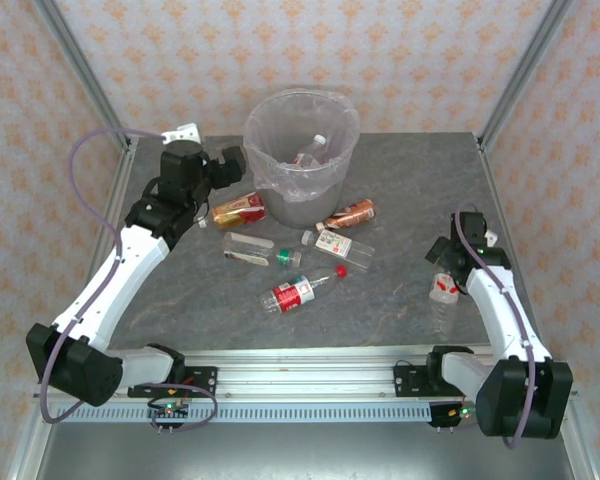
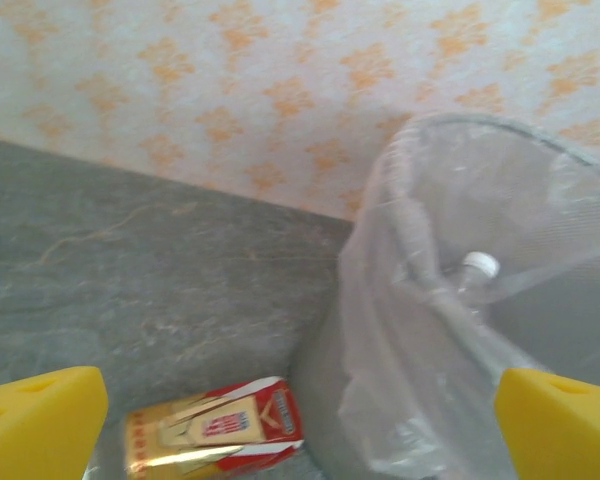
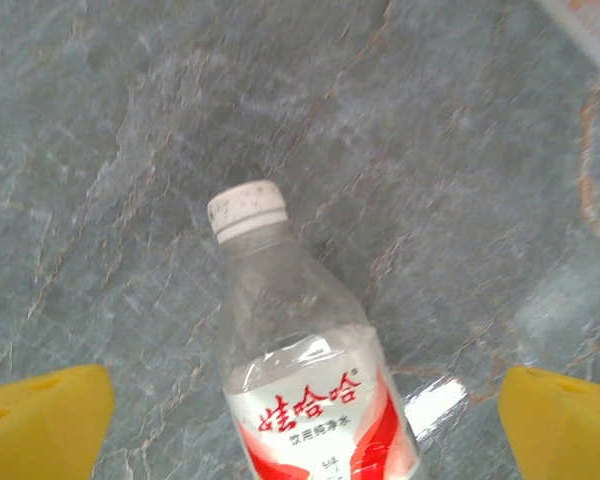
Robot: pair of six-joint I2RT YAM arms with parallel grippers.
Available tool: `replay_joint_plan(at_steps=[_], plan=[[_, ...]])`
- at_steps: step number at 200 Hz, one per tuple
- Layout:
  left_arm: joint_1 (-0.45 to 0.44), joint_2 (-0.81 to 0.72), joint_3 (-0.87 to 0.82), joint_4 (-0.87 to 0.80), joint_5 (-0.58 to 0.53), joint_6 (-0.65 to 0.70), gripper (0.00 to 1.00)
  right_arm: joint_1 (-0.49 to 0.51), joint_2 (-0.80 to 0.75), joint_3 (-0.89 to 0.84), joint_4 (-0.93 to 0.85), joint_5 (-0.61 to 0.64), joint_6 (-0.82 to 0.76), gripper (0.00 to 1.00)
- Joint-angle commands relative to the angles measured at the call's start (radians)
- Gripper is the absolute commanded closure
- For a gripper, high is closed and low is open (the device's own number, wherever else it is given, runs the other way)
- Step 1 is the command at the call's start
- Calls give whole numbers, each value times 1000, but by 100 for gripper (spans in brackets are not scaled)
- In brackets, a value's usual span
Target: Put the plastic bottles in the bin
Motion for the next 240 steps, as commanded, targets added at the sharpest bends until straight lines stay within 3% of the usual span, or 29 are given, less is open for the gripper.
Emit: replay_joint_plan(at_steps=[1, 25, 67, 110, 153, 212, 240], plan=[[4, -47, -60, 35, -115, -62, 0, -4, 57, -23, -28, -92, 13, 1], [13, -83, -134, 27, -156, -101, 0, -4, 70, -51, 14, -156, 83, 1], [27, -100, -177, -31, -192, -116, 0, -2, 98, -112, 40, -2, 137, 1], [28, -90, -180, -28, -193, -130, 0, 8, 135, -186, 148, -157, 194, 1], [29, -62, -164, -31, -178, -140, 0, 83, 195, -172, 216, -315, 180, 0], [28, -68, -168, -40, -181, -142, 0, 103, 247, -180, 228, -104, 286, 0], [29, -70, -163, -43, -181, -140, 0, 103, 249, -183, 274, -128, 358, 0]])
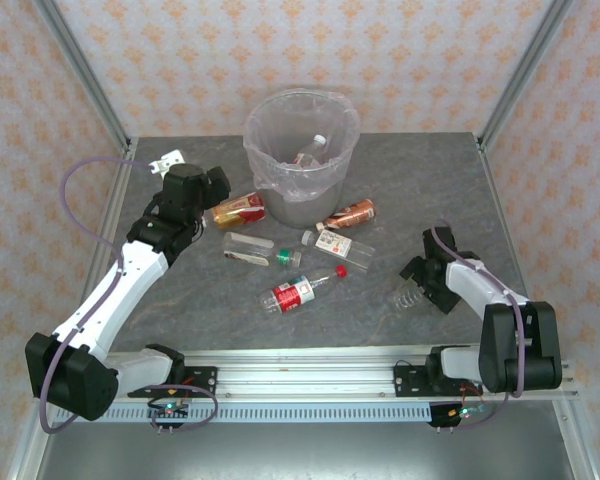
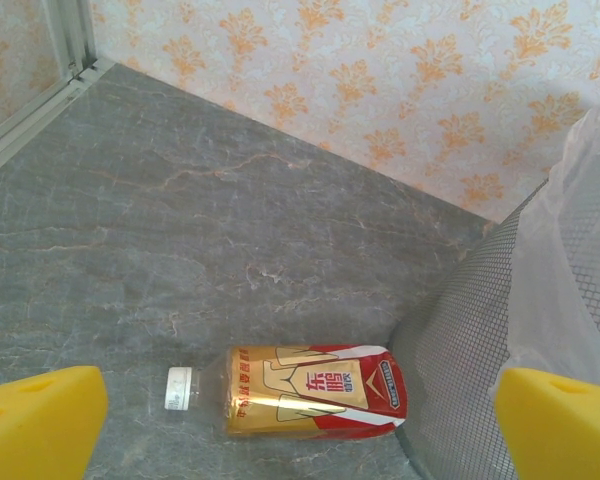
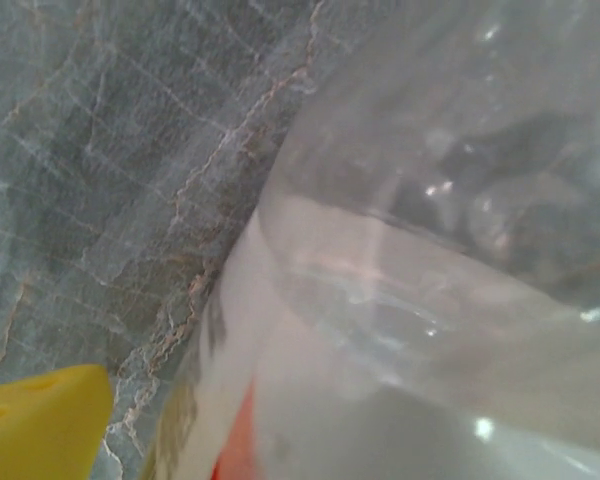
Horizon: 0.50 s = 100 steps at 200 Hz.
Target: Put the plastic bottles in the bin
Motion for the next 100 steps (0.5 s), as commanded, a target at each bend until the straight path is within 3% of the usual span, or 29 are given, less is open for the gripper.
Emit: replay_joint_plan(at_steps=[1, 23, 53, 100], plan=[[7, -6, 7, -30, -30, -18, 0, 1, 25, -12, 89, 35, 93, 0], [7, -4, 6, -29, -31, -16, 0, 1, 73, 29, -2, 149, 180, 0], [6, 3, 8, -31, -27, -16, 0, 1, 109, 7, 69, 66, 248, 2], [7, 7, 13, -35, -31, -11, 0, 1, 99, 25, 83, 71, 300, 10]])
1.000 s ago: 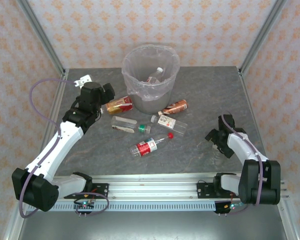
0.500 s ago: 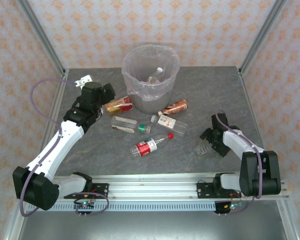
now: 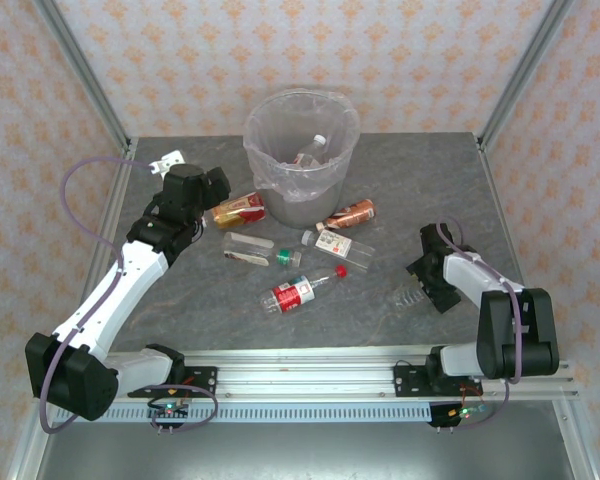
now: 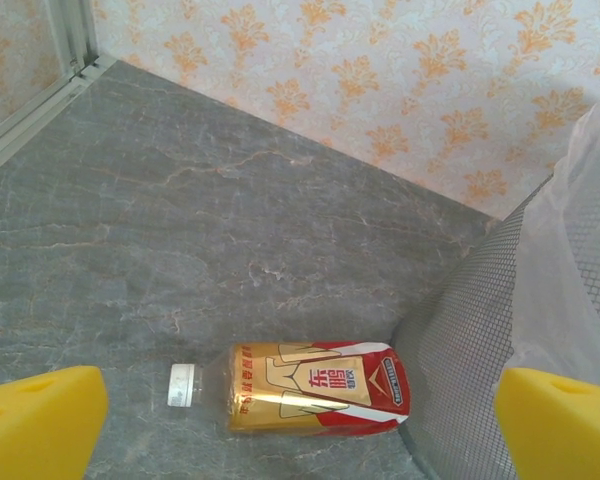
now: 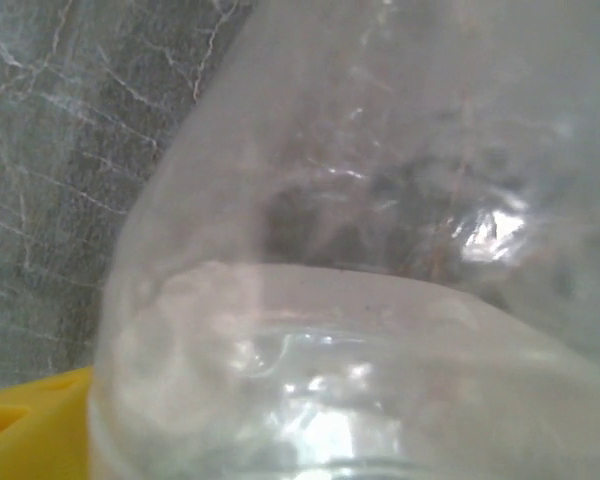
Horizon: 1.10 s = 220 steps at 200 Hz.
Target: Put the plastic bottles in the bin
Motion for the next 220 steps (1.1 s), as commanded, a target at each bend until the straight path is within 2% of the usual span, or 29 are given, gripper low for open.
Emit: replay_joint_plan(at_steps=[1, 40, 82, 92, 135, 179, 206, 220], plan=[[7, 5, 13, -25, -32, -10, 0, -5, 25, -16, 102, -7, 54, 11], [8, 6, 15, -29, -33, -4, 0, -5, 11, -21, 116, 1, 57, 22], [8, 3, 8, -32, -37, -5, 0, -4, -20, -52, 144, 11, 58, 26], [9, 4, 10, -34, -39, -5, 0, -4, -27, -62, 165, 7, 32, 30], [8, 9, 16, -34, -31, -11, 0, -5, -70, -106, 224, 12, -37, 33], [8, 11, 14, -34, -28, -16, 0, -5, -92, -119, 209, 24, -128, 34], [7, 13, 15, -35, -25, -21, 0, -4, -124, -146, 267, -19, -186, 48], [9, 15, 16, -32, -25, -21, 0, -5, -139, -154, 281, -31, -206, 50]])
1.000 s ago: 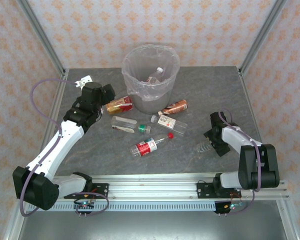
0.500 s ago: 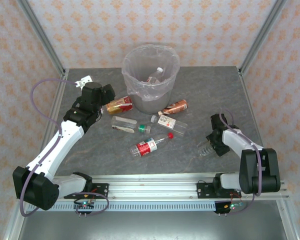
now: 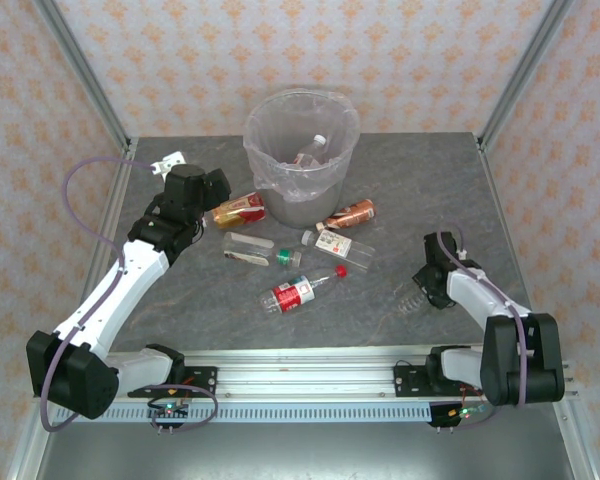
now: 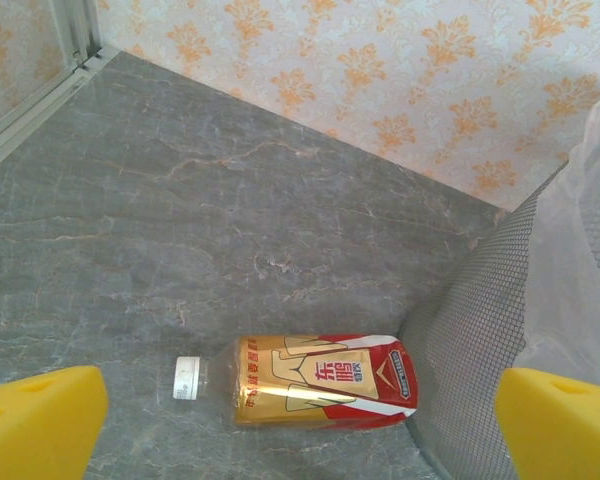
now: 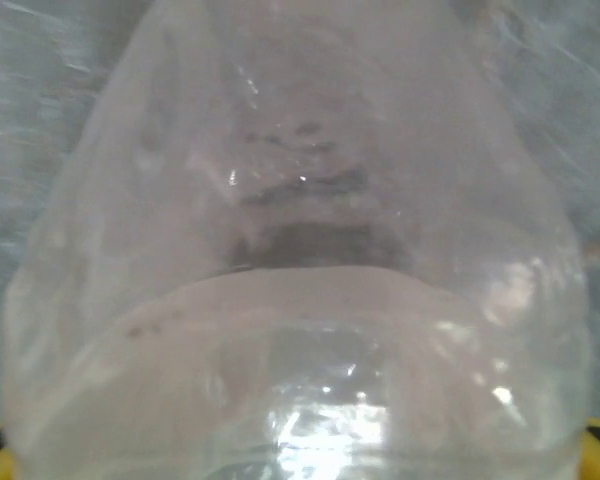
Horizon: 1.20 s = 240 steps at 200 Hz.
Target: Put the plastic bottles in the bin
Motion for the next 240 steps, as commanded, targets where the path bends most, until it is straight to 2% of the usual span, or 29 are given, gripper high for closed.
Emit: replay_joint_plan(at_steps=[1, 37, 92, 152, 188, 208, 240], plan=[[8, 6, 16, -22, -25, -20, 0, -3, 1, -45, 158, -37, -73, 50], [8, 13, 19, -20, -17, -20, 0, -2, -32, -58, 194, -65, -121, 48], [7, 11, 20, -23, -17, -20, 0, 7, -216, -111, 333, -191, -185, 49], [8, 19, 18, -18, 3, -42, 0, 14, -318, -140, 533, -433, -184, 52], [8, 50, -3, 1, 118, -113, 0, 30, -323, -83, 657, -534, -131, 52], [8, 69, 1, -23, 138, -142, 0, 54, -300, -24, 730, -565, -108, 50], [8, 64, -28, -24, 156, -181, 0, 134, -222, 136, 748, -577, -136, 50]])
